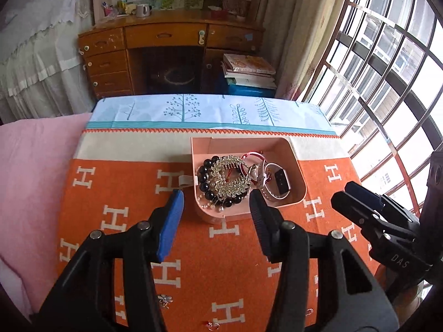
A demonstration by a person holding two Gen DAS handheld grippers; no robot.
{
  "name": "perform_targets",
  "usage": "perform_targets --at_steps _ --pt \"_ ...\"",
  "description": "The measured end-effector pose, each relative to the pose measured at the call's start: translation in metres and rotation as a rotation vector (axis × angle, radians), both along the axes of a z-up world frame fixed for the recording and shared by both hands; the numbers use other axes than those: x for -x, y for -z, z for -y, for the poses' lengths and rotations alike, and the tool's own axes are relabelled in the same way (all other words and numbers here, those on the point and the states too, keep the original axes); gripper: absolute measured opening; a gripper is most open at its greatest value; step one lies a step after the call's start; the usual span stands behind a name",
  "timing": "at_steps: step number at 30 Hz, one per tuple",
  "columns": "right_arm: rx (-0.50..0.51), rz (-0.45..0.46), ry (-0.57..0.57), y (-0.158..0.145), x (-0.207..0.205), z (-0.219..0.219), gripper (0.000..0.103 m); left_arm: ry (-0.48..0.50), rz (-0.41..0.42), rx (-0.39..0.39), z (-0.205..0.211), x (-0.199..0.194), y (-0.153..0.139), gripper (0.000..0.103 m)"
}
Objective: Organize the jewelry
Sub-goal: 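Carry the comb and watch into the pink box and open both grippers, then lower the right gripper onto the pearl safety pin brooch and close it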
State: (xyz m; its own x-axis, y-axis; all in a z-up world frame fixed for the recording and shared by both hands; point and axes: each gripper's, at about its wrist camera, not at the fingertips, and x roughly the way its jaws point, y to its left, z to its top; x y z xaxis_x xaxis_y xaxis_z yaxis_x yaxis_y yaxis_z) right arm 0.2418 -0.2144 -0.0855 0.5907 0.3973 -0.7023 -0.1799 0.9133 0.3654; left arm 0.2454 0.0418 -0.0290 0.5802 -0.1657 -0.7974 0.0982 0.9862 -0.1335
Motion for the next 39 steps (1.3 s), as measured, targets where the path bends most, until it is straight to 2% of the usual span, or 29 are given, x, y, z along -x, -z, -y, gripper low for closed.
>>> perform_targets --at_steps 5,8,11,17,22,29,34,39 --pt "0.029 0.126 0.002 -0.028 0.050 0.010 0.061 0.022 0.035 0.013 -0.007 0.037 -0.019 0.046" --pt "0.060 0.179 -0.021 -0.040 0.079 0.008 0.061 0.055 0.034 0.055 -0.008 0.062 -0.026 0.046" --pt "0.084 0.212 -0.043 -0.049 0.110 0.006 0.061 0.064 0.029 0.104 -0.011 0.089 -0.027 0.046" --pt "0.151 0.252 -0.078 -0.052 0.174 -0.001 0.061 0.061 0.078 0.100 -0.016 0.148 -0.015 0.046" --pt "0.193 0.217 -0.105 -0.029 0.212 -0.001 0.061 0.025 0.051 0.099 -0.023 0.179 0.013 0.046" --pt "0.197 0.070 -0.148 0.025 0.230 0.006 0.060 -0.010 0.015 0.031 -0.017 0.194 0.057 0.046" --pt "0.278 0.029 -0.262 0.059 0.231 -0.007 0.040 0.021 -0.023 0.034 -0.004 0.194 0.081 0.046" --pt "0.316 0.010 -0.339 0.080 0.227 -0.019 0.036 0.041 -0.027 -0.014 0.011 0.193 0.094 0.046"
